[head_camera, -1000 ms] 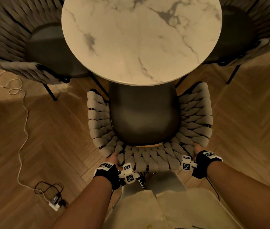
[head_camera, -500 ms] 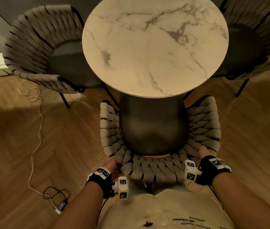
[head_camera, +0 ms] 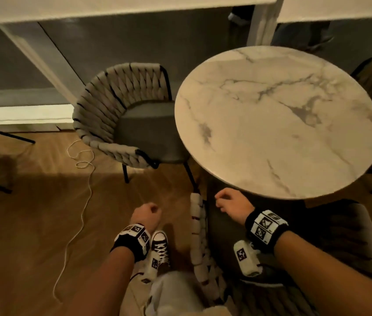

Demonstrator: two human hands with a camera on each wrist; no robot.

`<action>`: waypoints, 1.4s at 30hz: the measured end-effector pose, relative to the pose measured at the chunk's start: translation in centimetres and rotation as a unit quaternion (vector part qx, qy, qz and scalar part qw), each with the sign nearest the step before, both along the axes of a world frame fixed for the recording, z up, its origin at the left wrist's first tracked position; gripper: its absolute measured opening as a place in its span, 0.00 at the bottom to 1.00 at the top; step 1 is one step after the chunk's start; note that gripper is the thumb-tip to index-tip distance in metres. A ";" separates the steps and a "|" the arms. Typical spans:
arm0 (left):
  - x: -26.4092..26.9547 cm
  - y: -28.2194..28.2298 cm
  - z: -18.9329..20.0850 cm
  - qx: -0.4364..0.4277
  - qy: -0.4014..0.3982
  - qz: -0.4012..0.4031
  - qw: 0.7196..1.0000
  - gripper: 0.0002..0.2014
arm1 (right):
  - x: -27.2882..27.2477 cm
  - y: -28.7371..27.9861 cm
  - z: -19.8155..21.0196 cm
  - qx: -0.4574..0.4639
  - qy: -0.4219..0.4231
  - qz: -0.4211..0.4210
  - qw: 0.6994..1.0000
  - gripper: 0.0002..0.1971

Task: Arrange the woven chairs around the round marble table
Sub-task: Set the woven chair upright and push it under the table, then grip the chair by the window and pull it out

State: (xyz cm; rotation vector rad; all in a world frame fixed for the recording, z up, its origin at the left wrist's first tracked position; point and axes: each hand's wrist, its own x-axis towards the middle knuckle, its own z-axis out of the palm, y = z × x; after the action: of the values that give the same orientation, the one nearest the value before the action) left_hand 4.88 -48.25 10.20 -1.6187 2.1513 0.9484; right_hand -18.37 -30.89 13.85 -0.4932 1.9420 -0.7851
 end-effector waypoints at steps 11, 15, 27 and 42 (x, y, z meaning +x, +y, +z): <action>2.2 -30.1 -5.5 -0.121 0.057 -0.101 0.986 0.19 | 6.9 -32.0 -5.4 0.082 0.131 0.172 0.973 0.18; 2.1 -38.4 -6.8 -0.223 -0.018 -0.192 0.956 0.36 | 8.8 -39.8 -8.2 0.053 0.184 0.227 0.955 0.32; 1.0 -42.2 -9.3 -0.191 -0.136 -0.300 0.925 0.33 | 10.4 -44.3 -13.2 0.118 0.209 0.255 0.937 0.23; -0.8 -44.3 -11.1 -0.158 -0.185 -0.312 0.918 0.25 | 8.4 -47.9 -14.2 0.164 0.239 0.299 0.909 0.12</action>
State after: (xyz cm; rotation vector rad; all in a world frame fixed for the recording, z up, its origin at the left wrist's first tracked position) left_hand 4.10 -92.59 -0.86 -0.9791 2.3709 0.0964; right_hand -9.94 -78.83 -0.37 -1.0763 2.1224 0.0749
